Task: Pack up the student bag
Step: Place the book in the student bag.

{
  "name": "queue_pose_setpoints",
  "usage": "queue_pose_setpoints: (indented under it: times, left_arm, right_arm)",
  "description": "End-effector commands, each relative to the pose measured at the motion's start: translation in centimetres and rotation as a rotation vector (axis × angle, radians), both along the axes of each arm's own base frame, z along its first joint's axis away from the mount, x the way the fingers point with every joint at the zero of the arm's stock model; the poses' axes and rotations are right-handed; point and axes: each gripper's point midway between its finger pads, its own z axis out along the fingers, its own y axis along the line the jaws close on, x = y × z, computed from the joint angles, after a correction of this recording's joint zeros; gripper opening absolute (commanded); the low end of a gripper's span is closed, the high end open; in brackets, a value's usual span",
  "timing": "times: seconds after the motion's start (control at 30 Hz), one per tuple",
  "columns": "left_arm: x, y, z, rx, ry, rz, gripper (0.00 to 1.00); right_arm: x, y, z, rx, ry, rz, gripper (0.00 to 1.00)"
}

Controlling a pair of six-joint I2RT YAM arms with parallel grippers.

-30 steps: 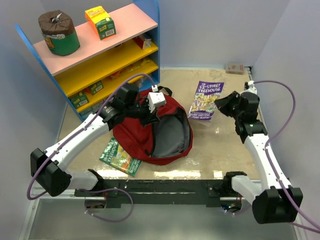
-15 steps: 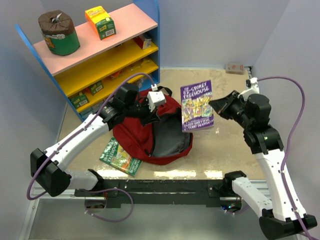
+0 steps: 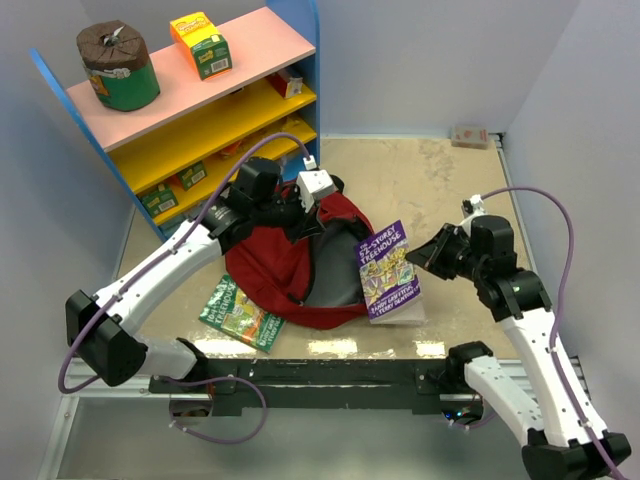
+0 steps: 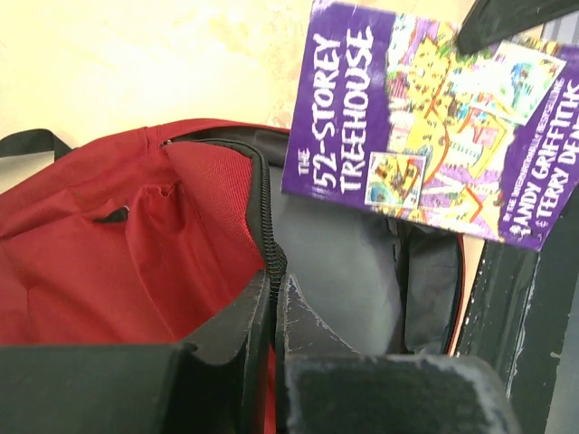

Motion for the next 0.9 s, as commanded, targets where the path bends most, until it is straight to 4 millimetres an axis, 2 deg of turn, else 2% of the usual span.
queue_pose_setpoints:
  times: [0.0, 0.1, 0.13, 0.17, 0.2, 0.23, 0.3, 0.33, 0.53, 0.57, 0.67, 0.77, 0.8, 0.87]
  left_arm:
    - [0.8, -1.6, 3.9, -0.099, -0.052, -0.007, 0.08]
    - [0.3, -1.9, 4.4, -0.114, -0.047, -0.036, 0.07]
    - [0.2, -2.0, 4.4, -0.117, -0.044, -0.041, 0.07]
    - [0.1, -1.9, 4.5, -0.119, -0.044, -0.047, 0.08]
    - [-0.2, -2.0, 4.7, -0.126, -0.041, -0.062, 0.08]
    - [-0.4, -2.0, 4.7, -0.126, -0.042, -0.066, 0.07]
    - [-0.7, -2.0, 4.9, -0.131, -0.040, -0.074, 0.08]
    - [-0.7, -2.0, 5.1, -0.136, -0.037, -0.074, 0.07]
    - [-2.0, -2.9, 6.4, -0.188, -0.007, -0.138, 0.06]
    - [-2.2, -3.0, 6.6, -0.193, -0.003, -0.146, 0.06]
    - [-3.0, -3.2, 7.3, -0.214, 0.008, -0.185, 0.06]
    - [-4.1, -3.4, 7.5, -0.229, 0.031, -0.235, 0.05]
    - [-4.5, -3.4, 7.6, -0.237, 0.037, -0.257, 0.04]
    - [-5.1, -3.4, 7.1, -0.234, 0.053, -0.280, 0.04]
  right_arm:
    - [1.6, 3.1, 3.3, 0.115, -0.105, 0.063, 0.00]
    - [2.4, 5.6, 3.5, 0.127, -0.125, 0.096, 0.00]
    - [2.9, 6.7, 2.8, 0.135, -0.092, 0.101, 0.00]
    - [2.9, 8.4, 3.0, 0.151, -0.109, 0.141, 0.00]
    - [3.2, 9.2, 2.6, 0.156, -0.099, 0.146, 0.00]
    - [4.0, 10.0, 1.4, 0.141, -0.070, 0.134, 0.00]
    - [4.4, 11.8, 1.2, 0.143, -0.071, 0.155, 0.00]
    - [5.6, 11.9, 0.1, 0.110, -0.057, 0.113, 0.00]
    - [8.1, 13.7, 0.1, 0.096, -0.096, -0.016, 0.00]
    - [8.9, 13.9, -0.9, 0.072, -0.090, -0.044, 0.00]
    - [9.7, 14.8, -1.9, 0.029, -0.100, -0.079, 0.00]
    - [11.2, 14.5, -2.0, 0.000, -0.169, -0.167, 0.00]
    - [12.0, 13.7, -2.3, -0.020, -0.189, -0.224, 0.00]
    - [13.0, 13.6, -2.0, -0.017, -0.230, -0.260, 0.00]
